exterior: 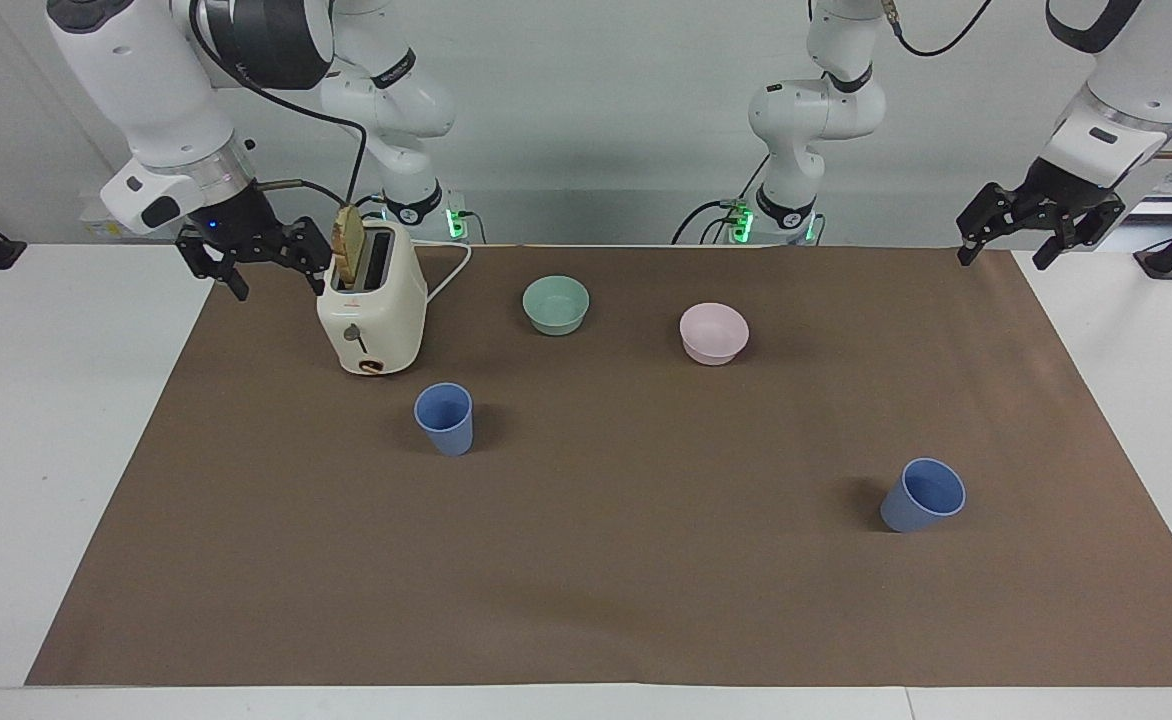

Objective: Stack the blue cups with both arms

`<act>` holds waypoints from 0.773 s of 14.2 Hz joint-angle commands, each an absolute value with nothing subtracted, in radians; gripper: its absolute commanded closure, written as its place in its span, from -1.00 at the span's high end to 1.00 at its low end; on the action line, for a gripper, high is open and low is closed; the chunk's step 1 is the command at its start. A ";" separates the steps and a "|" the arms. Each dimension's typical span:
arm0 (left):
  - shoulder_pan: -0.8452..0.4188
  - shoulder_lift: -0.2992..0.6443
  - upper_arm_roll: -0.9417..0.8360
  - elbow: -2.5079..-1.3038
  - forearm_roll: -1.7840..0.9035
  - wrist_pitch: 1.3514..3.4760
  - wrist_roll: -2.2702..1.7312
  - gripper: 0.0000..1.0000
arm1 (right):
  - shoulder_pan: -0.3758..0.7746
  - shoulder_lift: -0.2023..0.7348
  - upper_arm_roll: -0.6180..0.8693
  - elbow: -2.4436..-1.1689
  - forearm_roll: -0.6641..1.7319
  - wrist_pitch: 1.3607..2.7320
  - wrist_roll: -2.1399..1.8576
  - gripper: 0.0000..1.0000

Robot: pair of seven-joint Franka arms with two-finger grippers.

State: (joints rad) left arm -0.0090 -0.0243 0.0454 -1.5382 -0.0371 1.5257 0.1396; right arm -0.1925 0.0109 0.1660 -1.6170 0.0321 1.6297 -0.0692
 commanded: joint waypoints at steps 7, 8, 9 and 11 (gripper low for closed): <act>-0.018 -0.026 0.046 -1.531 -0.018 1.516 0.126 1.00 | -0.204 -0.005 0.175 -1.637 0.025 1.641 -0.052 1.00; -0.021 -0.026 0.046 -1.532 -0.018 1.513 0.124 1.00 | -0.204 -0.005 0.175 -1.637 0.025 1.641 -0.052 1.00; -0.025 -0.026 0.046 -1.532 -0.018 1.513 0.123 1.00 | -0.204 -0.005 0.176 -1.637 0.025 1.641 -0.052 1.00; -0.025 -0.026 0.046 -1.532 -0.018 1.513 0.123 1.00 | -0.204 -0.005 0.176 -1.637 0.025 1.641 -0.052 1.00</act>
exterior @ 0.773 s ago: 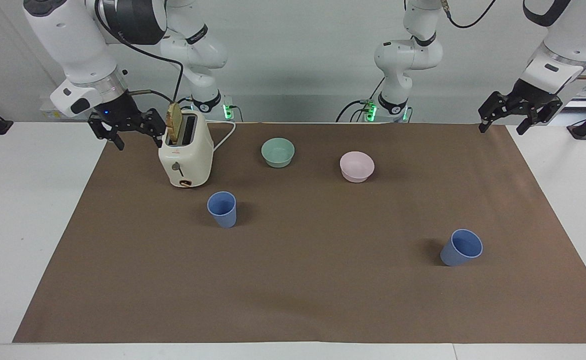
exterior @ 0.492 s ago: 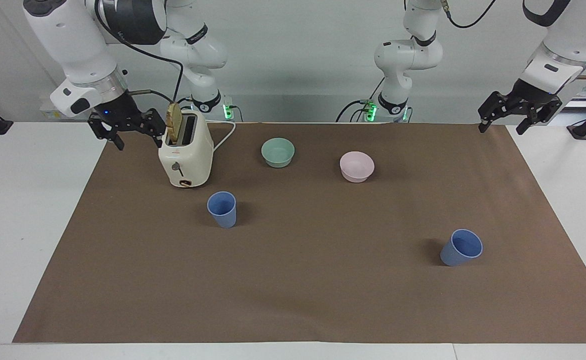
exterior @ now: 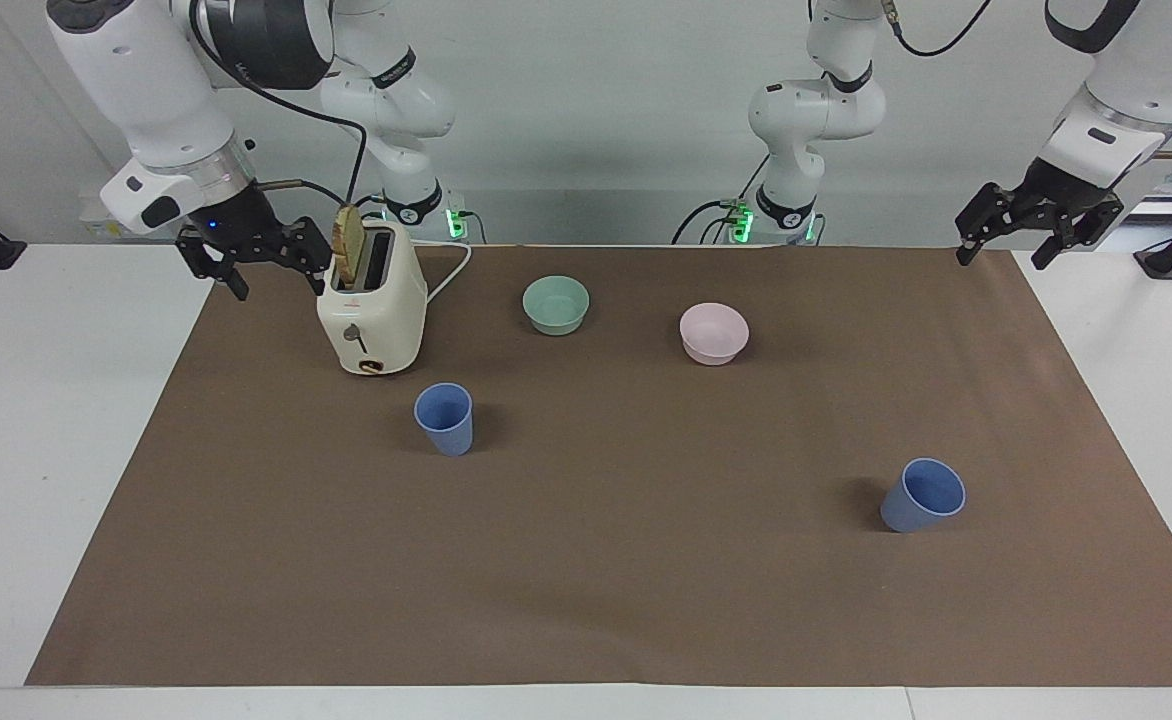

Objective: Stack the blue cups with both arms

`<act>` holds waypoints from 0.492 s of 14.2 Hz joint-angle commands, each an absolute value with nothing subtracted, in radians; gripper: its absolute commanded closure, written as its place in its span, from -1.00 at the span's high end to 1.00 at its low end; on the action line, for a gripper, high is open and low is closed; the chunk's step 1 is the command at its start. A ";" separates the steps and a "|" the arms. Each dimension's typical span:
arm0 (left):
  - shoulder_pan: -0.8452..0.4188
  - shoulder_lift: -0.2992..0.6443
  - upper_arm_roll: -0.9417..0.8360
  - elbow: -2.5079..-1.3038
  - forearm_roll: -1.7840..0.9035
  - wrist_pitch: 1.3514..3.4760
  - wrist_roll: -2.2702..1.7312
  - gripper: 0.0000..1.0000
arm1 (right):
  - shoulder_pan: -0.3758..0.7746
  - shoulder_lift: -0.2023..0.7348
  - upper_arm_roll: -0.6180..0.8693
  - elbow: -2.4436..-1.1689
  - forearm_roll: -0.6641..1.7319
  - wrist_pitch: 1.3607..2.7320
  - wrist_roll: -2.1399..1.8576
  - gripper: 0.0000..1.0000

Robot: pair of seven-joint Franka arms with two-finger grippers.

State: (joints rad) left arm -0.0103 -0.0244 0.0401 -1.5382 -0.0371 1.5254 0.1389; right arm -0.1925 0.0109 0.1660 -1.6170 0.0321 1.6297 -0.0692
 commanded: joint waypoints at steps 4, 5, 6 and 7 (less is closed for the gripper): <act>-0.025 -0.026 0.046 -1.534 -0.018 1.516 0.127 1.00 | -0.204 -0.005 0.176 -1.637 0.025 1.641 -0.052 1.00; -0.025 -0.026 0.046 -1.534 -0.018 1.517 0.130 1.00 | -0.204 -0.005 0.175 -1.637 0.025 1.641 -0.052 1.00; -0.025 -0.026 0.046 -1.534 -0.018 1.519 0.132 1.00 | -0.204 -0.005 0.175 -1.637 0.025 1.641 -0.052 1.00; -0.025 -0.026 0.046 -1.534 -0.018 1.519 0.132 1.00 | -0.204 -0.005 0.176 -1.637 0.025 1.640 -0.052 1.00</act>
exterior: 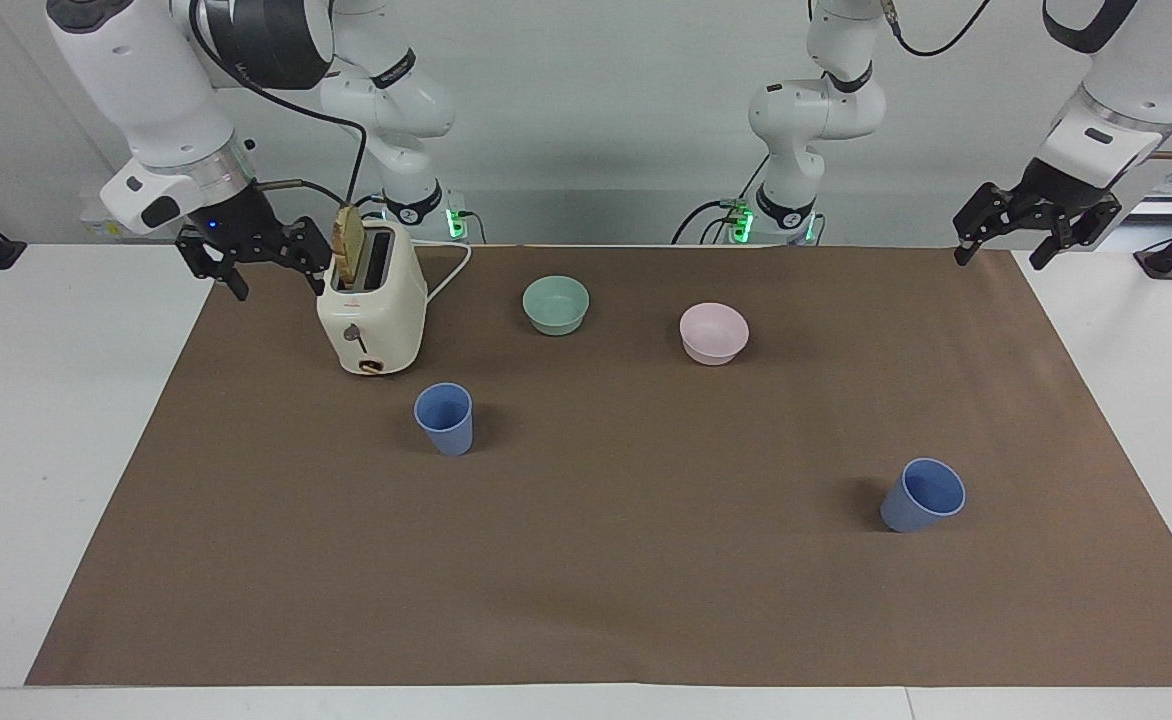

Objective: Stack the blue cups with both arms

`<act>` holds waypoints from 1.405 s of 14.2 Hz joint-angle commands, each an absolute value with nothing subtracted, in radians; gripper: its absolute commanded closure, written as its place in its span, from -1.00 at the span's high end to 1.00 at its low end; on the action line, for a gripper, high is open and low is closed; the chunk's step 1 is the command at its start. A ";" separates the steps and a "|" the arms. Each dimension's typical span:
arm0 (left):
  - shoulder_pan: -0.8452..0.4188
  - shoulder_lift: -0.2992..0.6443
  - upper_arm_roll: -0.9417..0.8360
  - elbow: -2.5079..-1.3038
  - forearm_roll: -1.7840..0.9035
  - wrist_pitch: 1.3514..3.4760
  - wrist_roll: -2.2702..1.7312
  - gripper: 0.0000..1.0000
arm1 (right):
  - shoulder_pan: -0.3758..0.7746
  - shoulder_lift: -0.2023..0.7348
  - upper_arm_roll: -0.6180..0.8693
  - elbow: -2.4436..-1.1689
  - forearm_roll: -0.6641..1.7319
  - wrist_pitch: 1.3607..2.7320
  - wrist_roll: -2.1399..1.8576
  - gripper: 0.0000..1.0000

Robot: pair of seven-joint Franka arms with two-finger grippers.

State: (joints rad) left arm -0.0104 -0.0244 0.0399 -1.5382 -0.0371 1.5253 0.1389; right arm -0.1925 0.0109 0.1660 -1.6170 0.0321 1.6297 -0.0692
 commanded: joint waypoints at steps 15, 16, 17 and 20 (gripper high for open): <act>-0.028 -0.012 0.045 -1.532 -0.025 1.595 0.132 1.00 | -0.204 -0.005 0.176 -1.637 0.025 1.641 -0.052 1.00; -0.028 -0.006 0.044 -1.532 -0.026 1.614 0.132 1.00 | -0.204 -0.005 0.176 -1.637 0.025 1.641 -0.052 1.00; -0.028 0.001 0.044 -1.534 -0.028 1.638 0.135 1.00 | -0.204 -0.005 0.176 -1.637 0.025 1.641 -0.052 1.00; -0.025 0.073 0.044 -1.531 -0.029 1.730 0.135 1.00 | -0.204 -0.005 0.175 -1.637 0.025 1.641 -0.052 1.00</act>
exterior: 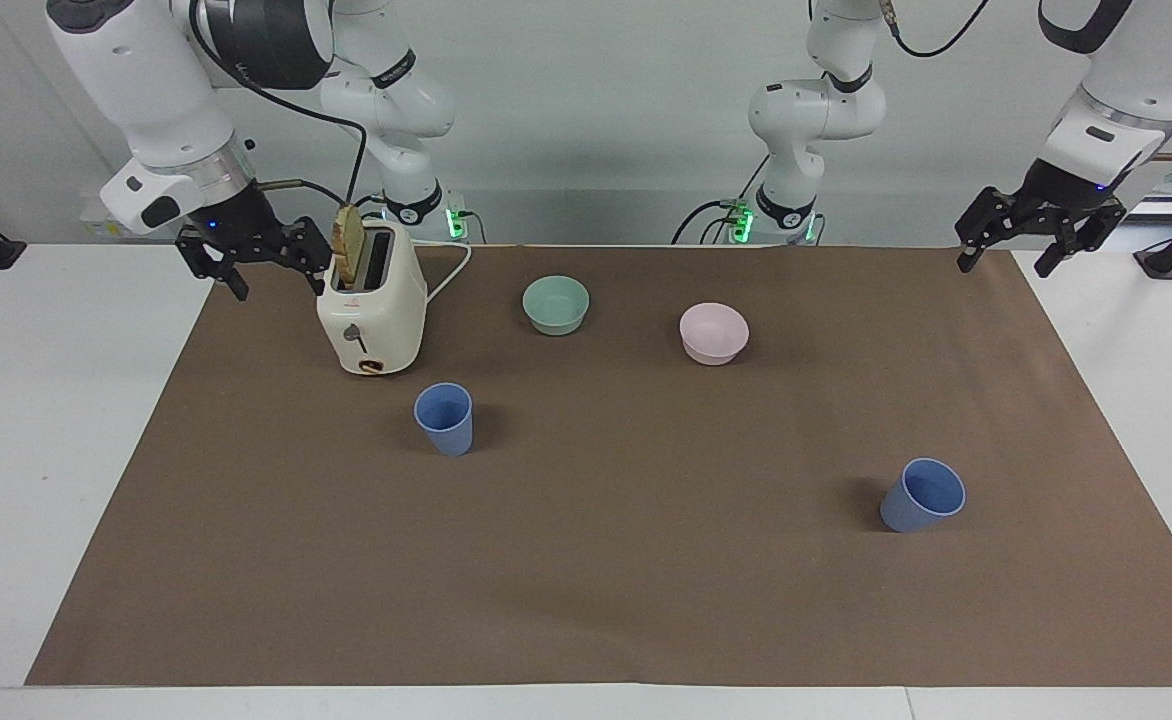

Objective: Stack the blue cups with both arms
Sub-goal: 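Reach the left gripper to the farther blue cup and grasp it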

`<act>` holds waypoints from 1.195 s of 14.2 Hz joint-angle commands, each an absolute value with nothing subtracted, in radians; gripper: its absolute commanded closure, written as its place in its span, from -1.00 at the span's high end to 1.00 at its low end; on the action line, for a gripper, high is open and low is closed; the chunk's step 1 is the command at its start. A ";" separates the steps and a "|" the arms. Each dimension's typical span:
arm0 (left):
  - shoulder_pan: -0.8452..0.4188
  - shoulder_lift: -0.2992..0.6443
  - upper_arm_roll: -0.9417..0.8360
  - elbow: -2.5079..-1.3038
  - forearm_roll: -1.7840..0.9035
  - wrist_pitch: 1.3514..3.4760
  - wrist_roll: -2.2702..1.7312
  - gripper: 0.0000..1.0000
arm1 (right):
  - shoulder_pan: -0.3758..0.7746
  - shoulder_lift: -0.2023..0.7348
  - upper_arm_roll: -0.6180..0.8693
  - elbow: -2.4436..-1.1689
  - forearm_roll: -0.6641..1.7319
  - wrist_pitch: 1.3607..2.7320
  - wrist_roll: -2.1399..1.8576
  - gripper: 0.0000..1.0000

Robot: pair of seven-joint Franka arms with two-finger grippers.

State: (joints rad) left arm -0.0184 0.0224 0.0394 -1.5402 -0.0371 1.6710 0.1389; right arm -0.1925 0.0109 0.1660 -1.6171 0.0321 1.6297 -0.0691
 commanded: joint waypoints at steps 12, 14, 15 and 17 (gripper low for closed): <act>0.018 0.449 0.043 -1.542 -0.057 2.224 0.169 1.00 | -0.204 -0.005 0.176 -1.637 0.025 1.641 -0.052 1.00; 0.017 0.460 0.041 -1.603 -0.086 2.276 0.173 1.00 | -0.204 -0.005 0.175 -1.637 0.025 1.641 -0.052 1.00; 0.015 0.459 0.041 -1.636 -0.092 2.287 0.173 1.00 | -0.204 -0.005 0.176 -1.637 0.025 1.641 -0.052 1.00; 0.008 0.459 0.043 -1.643 -0.092 2.284 0.172 0.19 | -0.204 -0.005 0.175 -1.637 0.025 1.641 -0.052 1.00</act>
